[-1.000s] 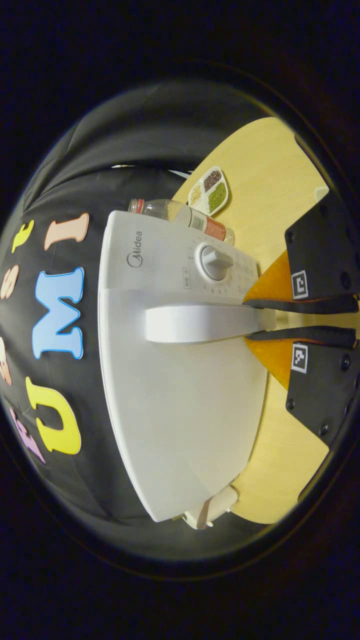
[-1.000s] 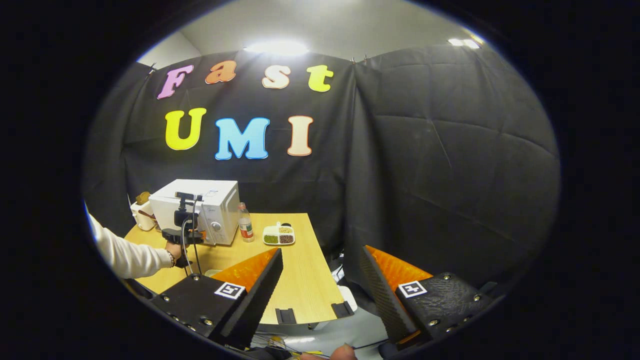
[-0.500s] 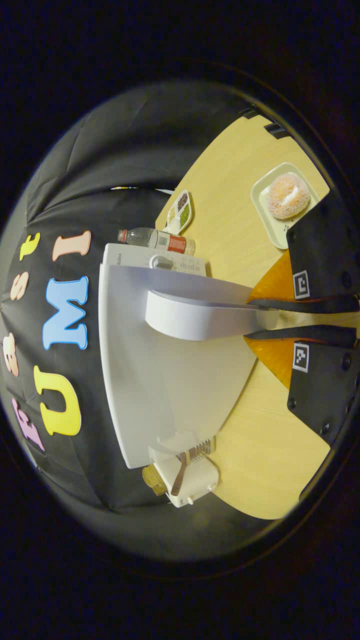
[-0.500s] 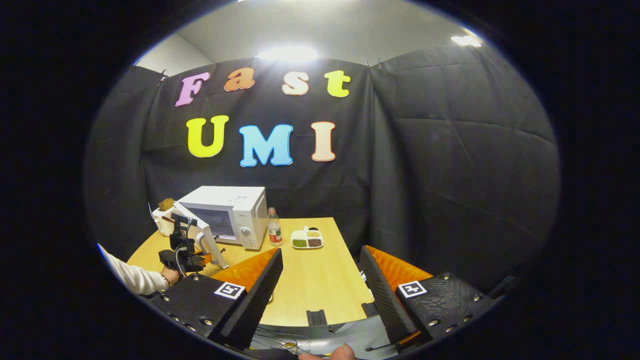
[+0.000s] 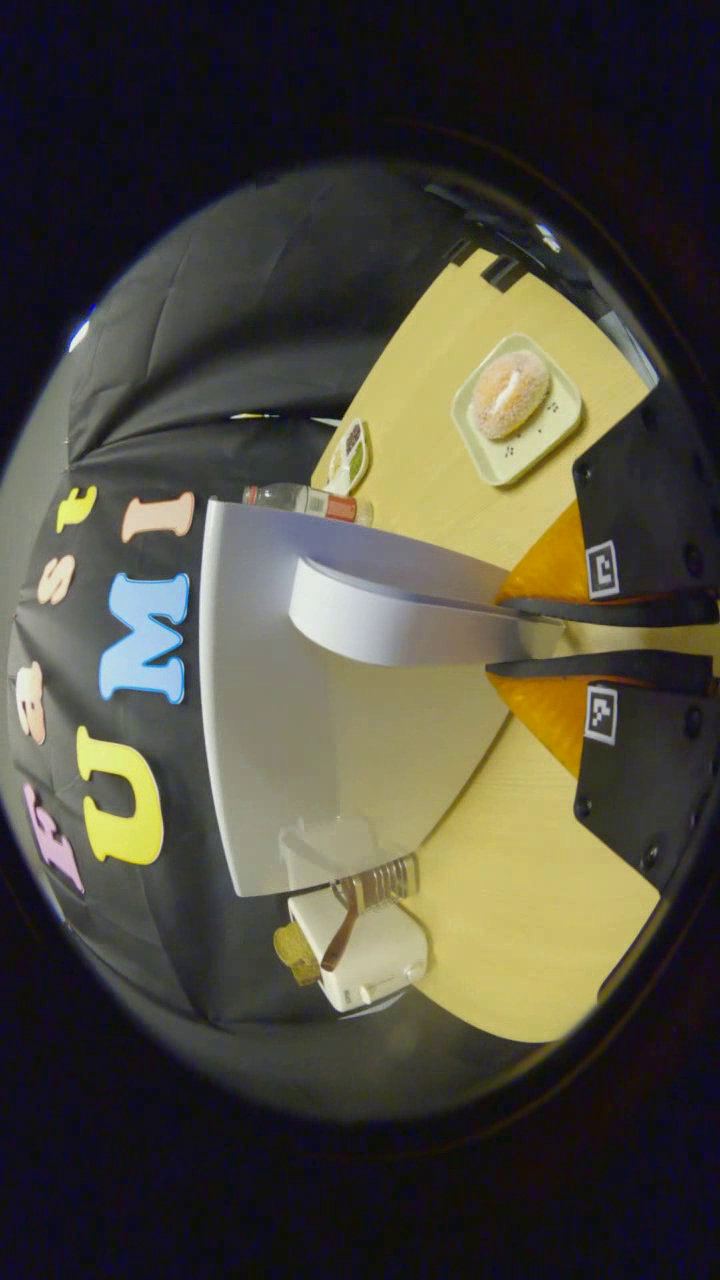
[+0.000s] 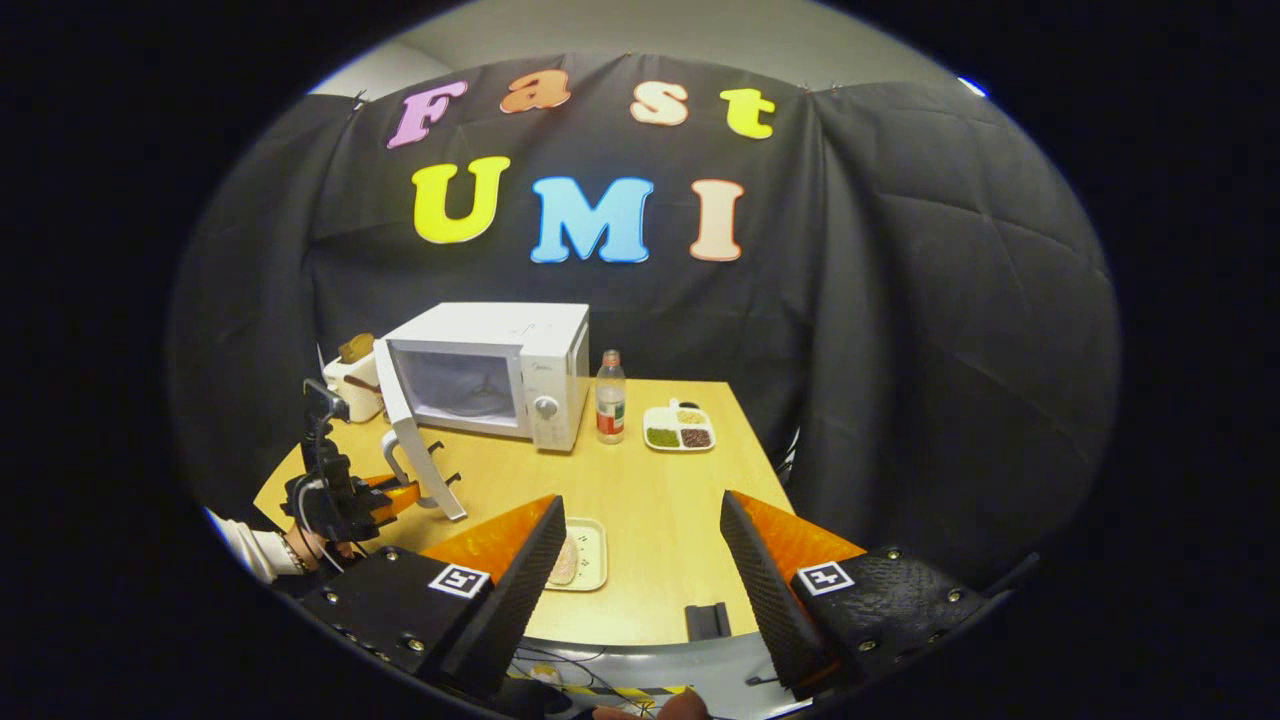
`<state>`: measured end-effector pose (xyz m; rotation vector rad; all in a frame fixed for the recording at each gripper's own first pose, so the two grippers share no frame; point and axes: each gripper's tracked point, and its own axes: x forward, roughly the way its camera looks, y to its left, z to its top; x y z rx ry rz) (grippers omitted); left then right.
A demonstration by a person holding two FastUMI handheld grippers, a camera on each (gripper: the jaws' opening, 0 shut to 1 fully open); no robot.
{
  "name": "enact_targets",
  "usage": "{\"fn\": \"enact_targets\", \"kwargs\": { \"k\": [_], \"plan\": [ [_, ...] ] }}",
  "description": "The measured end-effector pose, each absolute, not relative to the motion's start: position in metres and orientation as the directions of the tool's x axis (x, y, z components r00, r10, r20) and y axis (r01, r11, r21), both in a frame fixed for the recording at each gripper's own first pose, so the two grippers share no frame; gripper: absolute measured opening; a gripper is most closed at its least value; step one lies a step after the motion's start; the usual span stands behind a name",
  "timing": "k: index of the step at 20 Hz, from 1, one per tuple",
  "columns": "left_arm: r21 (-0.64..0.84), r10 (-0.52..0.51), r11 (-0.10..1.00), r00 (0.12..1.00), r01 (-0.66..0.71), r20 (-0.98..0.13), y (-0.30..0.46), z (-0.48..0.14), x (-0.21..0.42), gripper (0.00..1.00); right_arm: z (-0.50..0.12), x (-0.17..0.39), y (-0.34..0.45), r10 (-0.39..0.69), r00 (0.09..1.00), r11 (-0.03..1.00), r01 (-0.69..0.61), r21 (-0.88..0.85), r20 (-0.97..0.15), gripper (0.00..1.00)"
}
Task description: Open the microwave oven with the left hand, put the food in, and close the microwave oven.
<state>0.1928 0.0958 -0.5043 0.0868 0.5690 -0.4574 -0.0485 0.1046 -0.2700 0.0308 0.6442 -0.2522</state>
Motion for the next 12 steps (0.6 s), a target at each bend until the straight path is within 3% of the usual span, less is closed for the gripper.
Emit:
{"fn": "enact_targets", "kwargs": {
  "k": [7, 12],
  "plan": [
    [-0.100, -0.458, 0.872, 0.724, 0.480, -0.516, 0.132, -0.505, 0.177, 0.18, -0.369, -0.014, 0.172, -0.090, 0.645, 0.991, 0.132, -0.006, -0.759, 0.96],
    [-0.121, -0.410, 0.904, 0.753, 0.410, -0.514, 0.171, -0.504, 0.164, 0.18, -0.439, 0.007, 0.179, -0.052, 0.518, 0.998, 0.052, -0.029, -0.854, 0.96]
  ]
}}
